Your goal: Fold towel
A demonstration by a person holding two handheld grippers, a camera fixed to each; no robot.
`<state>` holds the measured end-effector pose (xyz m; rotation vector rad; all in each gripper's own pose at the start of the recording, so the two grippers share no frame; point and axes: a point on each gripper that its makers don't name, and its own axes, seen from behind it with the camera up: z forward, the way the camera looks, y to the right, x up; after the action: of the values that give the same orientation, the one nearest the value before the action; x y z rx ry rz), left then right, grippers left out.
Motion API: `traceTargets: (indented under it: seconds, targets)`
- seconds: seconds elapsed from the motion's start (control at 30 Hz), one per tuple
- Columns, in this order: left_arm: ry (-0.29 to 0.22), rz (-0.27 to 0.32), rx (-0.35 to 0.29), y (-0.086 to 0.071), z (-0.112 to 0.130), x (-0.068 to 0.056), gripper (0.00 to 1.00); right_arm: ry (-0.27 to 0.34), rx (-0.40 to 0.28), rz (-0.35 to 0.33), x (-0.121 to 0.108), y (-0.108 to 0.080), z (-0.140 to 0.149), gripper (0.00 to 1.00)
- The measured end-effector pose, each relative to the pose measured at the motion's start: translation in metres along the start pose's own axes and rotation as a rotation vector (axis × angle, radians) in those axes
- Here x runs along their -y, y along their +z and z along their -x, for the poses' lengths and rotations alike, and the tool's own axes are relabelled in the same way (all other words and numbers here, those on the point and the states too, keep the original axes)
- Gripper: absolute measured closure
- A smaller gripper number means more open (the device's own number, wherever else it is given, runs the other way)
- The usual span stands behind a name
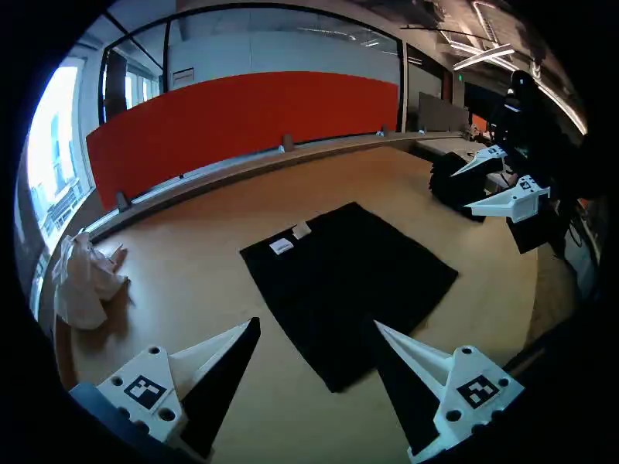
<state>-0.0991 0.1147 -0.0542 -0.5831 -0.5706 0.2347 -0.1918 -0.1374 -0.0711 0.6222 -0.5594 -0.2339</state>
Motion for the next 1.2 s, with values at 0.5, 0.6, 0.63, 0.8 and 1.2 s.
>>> traceTargets:
  seconds: [0.5,0.6,0.63,0.8,1.2]
  targets:
    - [0.011,0.039,0.105,0.034,0.056,-0.01,0.02,0.007,0.119,-0.033,0.013,0.033,0.069,0.0]
    - [0.008,0.052,0.128,0.038,0.066,-0.014,0.02,0.008,0.14,-0.041,0.015,0.036,0.081,0.0]
    - [0.006,0.056,0.137,0.04,0.069,-0.015,0.02,0.006,0.149,-0.043,0.015,0.036,0.086,0.0]
    - [0.004,0.082,0.18,0.045,0.085,-0.022,0.02,-0.003,0.199,-0.056,0.016,0.038,0.109,0.0]
    - [0.013,0.116,0.224,0.053,0.099,-0.033,0.02,-0.004,0.259,-0.091,0.019,0.037,0.137,0.02]
